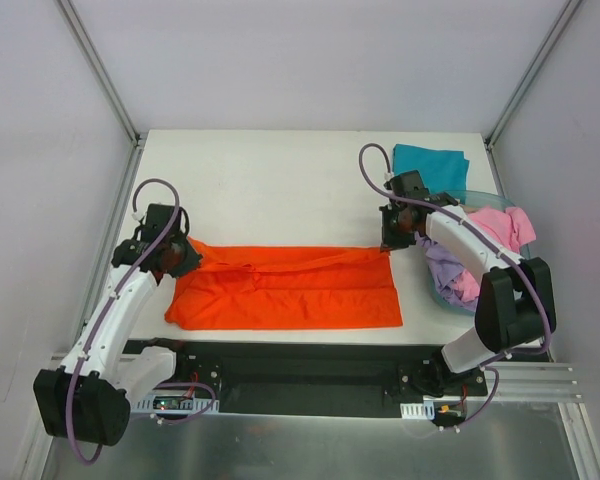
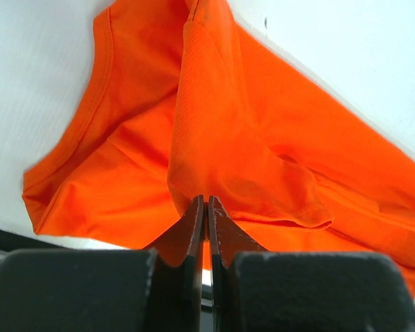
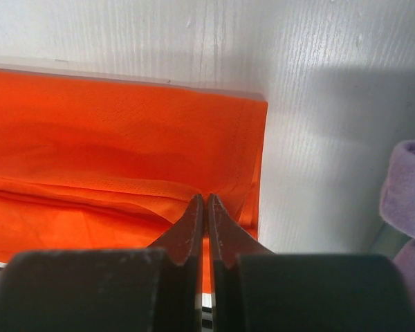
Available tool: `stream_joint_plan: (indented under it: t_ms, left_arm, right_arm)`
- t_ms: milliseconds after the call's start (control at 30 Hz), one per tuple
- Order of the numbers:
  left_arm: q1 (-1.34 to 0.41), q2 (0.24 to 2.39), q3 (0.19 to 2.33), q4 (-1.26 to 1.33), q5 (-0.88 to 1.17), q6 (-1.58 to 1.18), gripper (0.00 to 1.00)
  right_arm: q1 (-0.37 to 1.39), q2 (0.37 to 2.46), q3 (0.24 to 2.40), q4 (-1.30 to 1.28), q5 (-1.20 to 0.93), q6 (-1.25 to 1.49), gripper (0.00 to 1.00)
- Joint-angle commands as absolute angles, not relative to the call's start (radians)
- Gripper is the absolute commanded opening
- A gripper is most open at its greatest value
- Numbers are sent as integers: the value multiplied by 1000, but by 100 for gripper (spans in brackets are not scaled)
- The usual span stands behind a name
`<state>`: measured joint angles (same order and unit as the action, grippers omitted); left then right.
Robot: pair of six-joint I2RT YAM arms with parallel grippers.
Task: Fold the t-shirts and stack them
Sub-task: Fold the other side of the tshirt into a rectangle
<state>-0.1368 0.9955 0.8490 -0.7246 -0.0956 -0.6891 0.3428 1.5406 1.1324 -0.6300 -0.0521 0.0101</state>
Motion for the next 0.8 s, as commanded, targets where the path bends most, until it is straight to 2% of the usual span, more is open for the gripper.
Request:
stream_joint_plan:
  t_ms: [0, 233, 367, 467, 533, 567, 600, 633, 667, 700, 733, 767]
  left_arm:
    - [-137, 919, 795, -781, -41, -741, 0]
    - [-137, 825, 735, -862, -69, -781, 0]
    - [-137, 815, 686, -870, -89, -804, 12]
    - [-137, 844, 658, -871, -78, -821, 15]
    - [-137, 867, 658, -876, -66, -824, 20]
    - [-137, 874, 661, -880, -69, -825, 30]
    - [-137, 876, 663, -884, -74, -830, 34]
    - [-137, 873, 663, -888, -83, -831, 38]
    - [-137, 868, 667, -890, -86, -833, 46]
    - [-137, 868, 672, -891, -89, -833, 60]
    - [-137, 867, 679, -891, -90, -831, 67]
    - [-137, 867, 696, -891, -89, -828, 75]
  right_arm:
    - [344, 1528, 1156, -652, -21, -20, 1]
    - [342, 1572, 1195, -653, -37, -18, 1]
    - [344, 1582, 1184, -653, -48, -15, 1]
    - [344, 1589, 1172, -657, -55, -14, 5]
    - [345, 1585, 1161, -661, -52, -8, 12]
    - [345, 1582, 1152, -666, -51, -6, 18]
    - [345, 1577, 1146, -678, -49, -2, 38]
    - [347, 1569, 1144, -690, -35, -3, 47]
    - [350, 1563, 1140, -701, -26, -3, 57]
    - [353, 1557, 1137, -721, -15, 11, 69]
    - [354, 1539, 1134, -729, -6, 24, 78]
    - [356, 1526, 1132, -736, -6, 29, 96]
